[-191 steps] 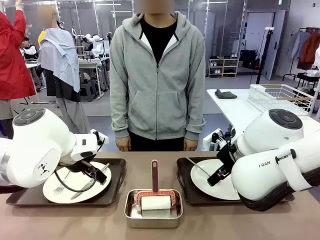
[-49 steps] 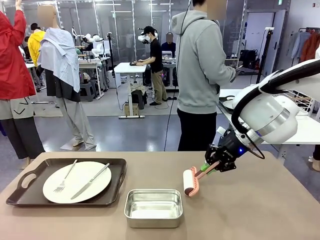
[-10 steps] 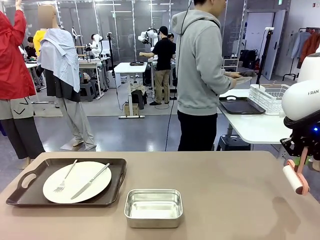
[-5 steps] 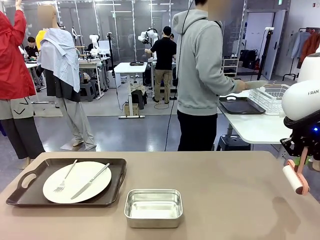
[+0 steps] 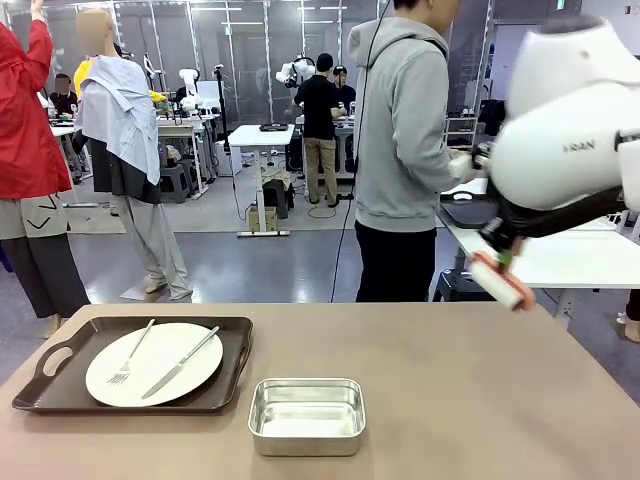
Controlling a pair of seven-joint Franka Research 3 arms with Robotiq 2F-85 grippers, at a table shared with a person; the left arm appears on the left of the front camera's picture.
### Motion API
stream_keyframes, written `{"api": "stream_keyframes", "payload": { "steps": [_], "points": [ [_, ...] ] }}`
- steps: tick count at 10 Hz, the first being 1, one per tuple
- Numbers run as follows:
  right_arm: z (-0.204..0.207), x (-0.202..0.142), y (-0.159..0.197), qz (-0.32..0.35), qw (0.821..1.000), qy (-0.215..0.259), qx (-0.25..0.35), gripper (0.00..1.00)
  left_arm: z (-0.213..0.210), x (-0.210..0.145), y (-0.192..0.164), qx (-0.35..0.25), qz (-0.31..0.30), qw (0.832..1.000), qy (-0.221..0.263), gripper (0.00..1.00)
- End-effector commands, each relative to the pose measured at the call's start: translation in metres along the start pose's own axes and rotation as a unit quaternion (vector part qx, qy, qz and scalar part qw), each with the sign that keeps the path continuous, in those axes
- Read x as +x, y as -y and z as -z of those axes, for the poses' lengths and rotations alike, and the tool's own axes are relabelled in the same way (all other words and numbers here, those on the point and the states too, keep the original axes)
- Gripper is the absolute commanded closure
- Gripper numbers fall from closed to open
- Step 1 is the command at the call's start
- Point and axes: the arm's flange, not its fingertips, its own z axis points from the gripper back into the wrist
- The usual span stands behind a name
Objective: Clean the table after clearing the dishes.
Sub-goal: Place the Lint Roller back on top of the Airtight Container.
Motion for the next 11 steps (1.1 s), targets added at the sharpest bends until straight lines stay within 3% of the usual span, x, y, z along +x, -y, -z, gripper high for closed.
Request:
{"api": "stream_keyframes", "payload": {
  "steps": [1, 3, 4, 6, 7, 9, 11],
  "points": [
    [-0.012, 0.03, -0.05, -0.201, 0.978, 0.056, 0.0, 0.8, -0.002, 0.004, 0.0, -0.009, 0.001, 1.0, 0.005, 0.0],
    [-0.034, 0.048, -0.146, -0.358, 0.93, 0.078, 0.026, 0.8, -0.002, 0.004, 0.0, -0.009, 0.001, 1.0, 0.005, 0.0],
    [-0.039, 0.045, -0.173, -0.402, 0.911, 0.085, 0.031, 0.8, -0.002, 0.004, 0.0, -0.009, 0.001, 1.0, 0.005, 0.0],
    [-0.053, 0.018, -0.241, -0.51, 0.855, 0.09, 0.041, 0.8, -0.002, 0.004, 0.0, -0.009, 0.001, 1.0, 0.005, 0.0],
    [-0.057, 0.006, -0.26, -0.526, 0.844, 0.089, 0.058, 0.8, -0.002, 0.004, 0.0, -0.009, 0.001, 1.0, 0.005, 0.0],
    [-0.061, 0.0, -0.271, -0.509, 0.849, 0.105, 0.094, 0.8, -0.002, 0.004, 0.0, -0.009, 0.001, 1.0, 0.005, 0.0],
    [-0.058, 0.009, -0.282, -0.52, 0.848, 0.083, 0.06, 0.8, -0.002, 0.004, 0.0, -0.009, 0.001, 1.0, 0.005, 0.0]
  ]
}}
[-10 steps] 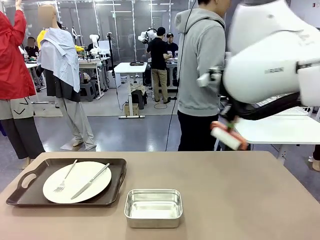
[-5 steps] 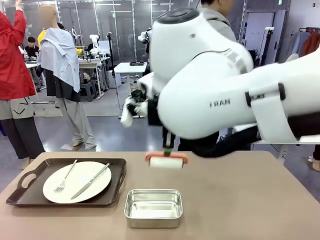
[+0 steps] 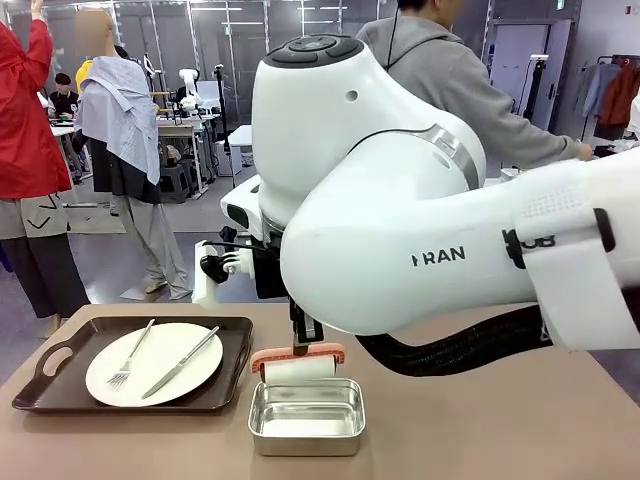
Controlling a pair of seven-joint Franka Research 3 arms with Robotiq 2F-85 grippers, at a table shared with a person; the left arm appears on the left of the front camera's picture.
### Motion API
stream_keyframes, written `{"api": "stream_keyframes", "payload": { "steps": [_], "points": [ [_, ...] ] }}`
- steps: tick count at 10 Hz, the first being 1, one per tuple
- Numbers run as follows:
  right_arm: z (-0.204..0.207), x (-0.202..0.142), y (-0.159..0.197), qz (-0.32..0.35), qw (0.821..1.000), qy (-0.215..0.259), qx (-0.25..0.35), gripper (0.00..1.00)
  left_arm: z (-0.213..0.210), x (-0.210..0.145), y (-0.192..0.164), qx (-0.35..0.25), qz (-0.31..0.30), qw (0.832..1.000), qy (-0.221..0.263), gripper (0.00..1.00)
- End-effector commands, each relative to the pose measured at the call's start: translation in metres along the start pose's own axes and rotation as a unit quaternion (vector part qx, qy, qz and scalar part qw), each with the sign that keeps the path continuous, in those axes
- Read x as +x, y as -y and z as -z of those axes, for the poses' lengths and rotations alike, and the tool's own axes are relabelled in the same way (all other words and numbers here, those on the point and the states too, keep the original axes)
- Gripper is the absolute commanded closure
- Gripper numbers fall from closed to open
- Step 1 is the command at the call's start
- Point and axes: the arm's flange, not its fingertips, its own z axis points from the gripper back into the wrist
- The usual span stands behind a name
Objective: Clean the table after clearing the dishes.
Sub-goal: Place the Lint Roller back on top of the Airtight Container.
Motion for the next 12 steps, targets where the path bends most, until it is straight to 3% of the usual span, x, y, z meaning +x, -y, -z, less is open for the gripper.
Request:
{"api": "stream_keyframes", "payload": {
  "steps": [1, 4, 6, 8, 12],
  "points": [
    [0.0, -0.001, 0.005, -0.002, 1.0, -0.008, -0.008, 0.8, -0.002, 0.004, 0.0, -0.009, 0.001, 1.0, 0.005, 0.0],
    [0.002, -0.003, 0.003, 0.001, 1.0, -0.004, -0.002, 0.8, -0.002, 0.004, 0.0, -0.009, 0.001, 1.0, 0.005, 0.0],
    [0.017, 0.003, 0.032, 0.002, 0.998, 0.009, 0.061, 0.8, -0.002, 0.004, 0.0, -0.009, 0.001, 1.0, 0.005, 0.0],
    [0.037, 0.011, 0.062, 0.0, 0.993, -0.009, 0.115, 0.8, -0.002, 0.004, 0.0, -0.009, 0.001, 1.0, 0.005, 0.0],
    [0.102, -0.011, 0.088, 0.037, 0.979, 0.026, 0.198, 0.8, -0.002, 0.004, 0.0, -0.009, 0.001, 1.0, 0.005, 0.0]
  ]
}}
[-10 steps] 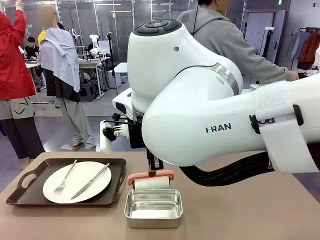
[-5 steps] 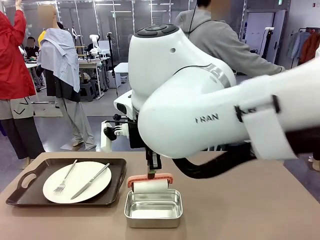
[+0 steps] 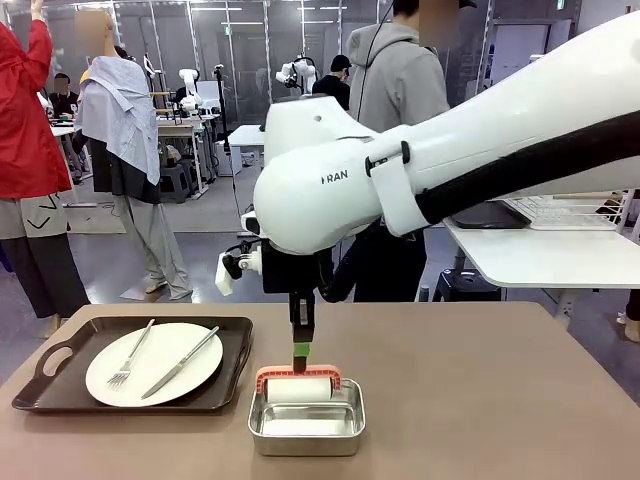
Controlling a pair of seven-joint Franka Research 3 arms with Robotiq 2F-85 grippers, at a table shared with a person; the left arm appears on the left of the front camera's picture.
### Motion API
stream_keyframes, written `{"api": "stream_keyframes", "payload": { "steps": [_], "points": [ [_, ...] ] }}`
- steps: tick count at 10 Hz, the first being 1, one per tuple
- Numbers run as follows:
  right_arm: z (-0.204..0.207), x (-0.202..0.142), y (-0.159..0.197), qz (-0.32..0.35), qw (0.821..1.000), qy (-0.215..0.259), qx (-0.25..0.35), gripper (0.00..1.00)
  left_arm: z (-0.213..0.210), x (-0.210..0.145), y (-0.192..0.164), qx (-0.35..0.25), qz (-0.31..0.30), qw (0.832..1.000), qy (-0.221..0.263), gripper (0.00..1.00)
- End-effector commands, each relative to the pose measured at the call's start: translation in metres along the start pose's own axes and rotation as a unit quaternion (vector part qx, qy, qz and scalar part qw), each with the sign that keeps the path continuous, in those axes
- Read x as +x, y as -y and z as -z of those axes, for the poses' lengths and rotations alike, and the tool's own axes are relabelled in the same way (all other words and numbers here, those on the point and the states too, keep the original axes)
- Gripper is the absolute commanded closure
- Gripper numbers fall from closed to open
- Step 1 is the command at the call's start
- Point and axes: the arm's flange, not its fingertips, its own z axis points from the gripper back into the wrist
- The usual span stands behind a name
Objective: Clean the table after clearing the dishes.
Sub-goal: Place the Lint Roller back on top of the Airtight Container.
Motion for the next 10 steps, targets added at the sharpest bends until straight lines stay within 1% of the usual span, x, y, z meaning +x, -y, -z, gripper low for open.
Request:
{"api": "stream_keyframes", "payload": {
  "steps": [1, 5, 7, 10],
  "points": [
    [0.007, -0.004, 0.006, -0.007, 1.0, 0.009, 0.015, 0.8, -0.003, 0.004, 0.0, -0.009, 0.001, 1.0, 0.005, 0.0],
    [0.046, -0.012, 0.039, -0.011, 1.0, -0.003, 0.028, 0.8, -0.003, 0.004, 0.0, -0.009, 0.001, 1.0, 0.005, 0.0],
    [0.059, -0.016, 0.046, -0.023, 0.999, -0.012, 0.019, 0.8, -0.003, 0.004, 0.0, -0.009, 0.001, 1.0, 0.005, 0.0],
    [0.077, -0.016, 0.06, -0.005, 0.999, -0.004, 0.04, 0.8, -0.003, 0.004, 0.0, -0.009, 0.001, 1.0, 0.005, 0.0]
  ]
}}
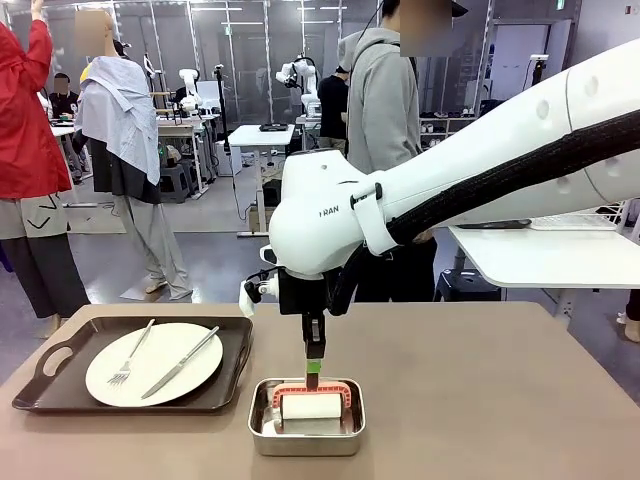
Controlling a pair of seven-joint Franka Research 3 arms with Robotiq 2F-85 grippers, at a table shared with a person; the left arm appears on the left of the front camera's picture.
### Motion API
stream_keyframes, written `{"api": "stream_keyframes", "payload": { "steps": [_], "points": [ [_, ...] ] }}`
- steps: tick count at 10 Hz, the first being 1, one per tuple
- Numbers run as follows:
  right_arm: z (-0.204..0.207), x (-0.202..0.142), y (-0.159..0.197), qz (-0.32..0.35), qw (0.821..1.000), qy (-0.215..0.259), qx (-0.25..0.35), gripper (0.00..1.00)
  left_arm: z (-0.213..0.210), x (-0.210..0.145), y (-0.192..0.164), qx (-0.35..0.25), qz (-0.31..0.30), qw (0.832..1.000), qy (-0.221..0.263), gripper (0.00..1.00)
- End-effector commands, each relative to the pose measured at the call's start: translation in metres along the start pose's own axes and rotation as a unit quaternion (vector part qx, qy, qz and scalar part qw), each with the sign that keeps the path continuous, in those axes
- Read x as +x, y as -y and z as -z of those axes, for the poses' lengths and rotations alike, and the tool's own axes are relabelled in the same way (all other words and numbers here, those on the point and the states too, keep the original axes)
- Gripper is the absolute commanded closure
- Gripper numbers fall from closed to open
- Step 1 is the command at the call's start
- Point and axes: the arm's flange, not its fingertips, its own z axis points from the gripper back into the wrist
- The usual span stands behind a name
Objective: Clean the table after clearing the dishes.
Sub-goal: Place the Lint Roller back on top of the Airtight Container.
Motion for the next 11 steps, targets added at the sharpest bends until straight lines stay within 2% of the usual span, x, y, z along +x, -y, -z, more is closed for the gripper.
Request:
{"api": "stream_keyframes", "payload": {
  "steps": [1, 2, 3, 4, 5, 7, 8, 9, 11],
  "points": [
    [0.015, 0.001, 0.012, 0.0, 1.0, 0.011, 0.004, 0.8, -0.003, 0.004, 0.0, -0.009, 0.001, 1.0, 0.005, 0.0],
    [0.016, 0.002, 0.012, -0.001, 1.0, 0.005, 0.001, 0.8, -0.003, 0.004, 0.0, -0.009, 0.001, 1.0, 0.005, 0.0],
    [0.013, 0.003, 0.012, -0.003, 1.0, 0.002, -0.004, 0.39, -0.003, 0.004, 0.0, -0.009, 0.001, 1.0, 0.005, 0.0],
    [0.01, 0.005, 0.011, -0.003, 1.0, 0.002, -0.008, 0.34, -0.003, 0.004, 0.0, -0.009, 0.001, 1.0, 0.005, 0.0],
    [0.008, 0.006, 0.011, -0.003, 1.0, 0.001, -0.012, 0.0, -0.003, 0.004, 0.0, -0.009, 0.001, 1.0, 0.005, 0.0],
    [0.005, 0.006, 0.012, 0.004, 1.0, 0.004, -0.03, 0.0, -0.003, 0.004, 0.0, -0.009, 0.001, 1.0, 0.005, 0.0],
    [0.003, 0.007, 0.013, 0.005, 0.999, 0.0, -0.035, 0.11, -0.003, 0.004, 0.0, -0.009, 0.001, 1.0, 0.005, 0.0],
    [0.0, 0.007, 0.012, 0.004, 0.999, -0.003, -0.036, 0.01, -0.003, 0.004, 0.0, -0.009, 0.001, 1.0, 0.005, 0.0],
    [-0.006, 0.007, 0.011, 0.006, 0.999, -0.001, -0.042, 0.0, -0.003, 0.004, 0.0, -0.009, 0.001, 1.0, 0.005, 0.0]
  ]
}}
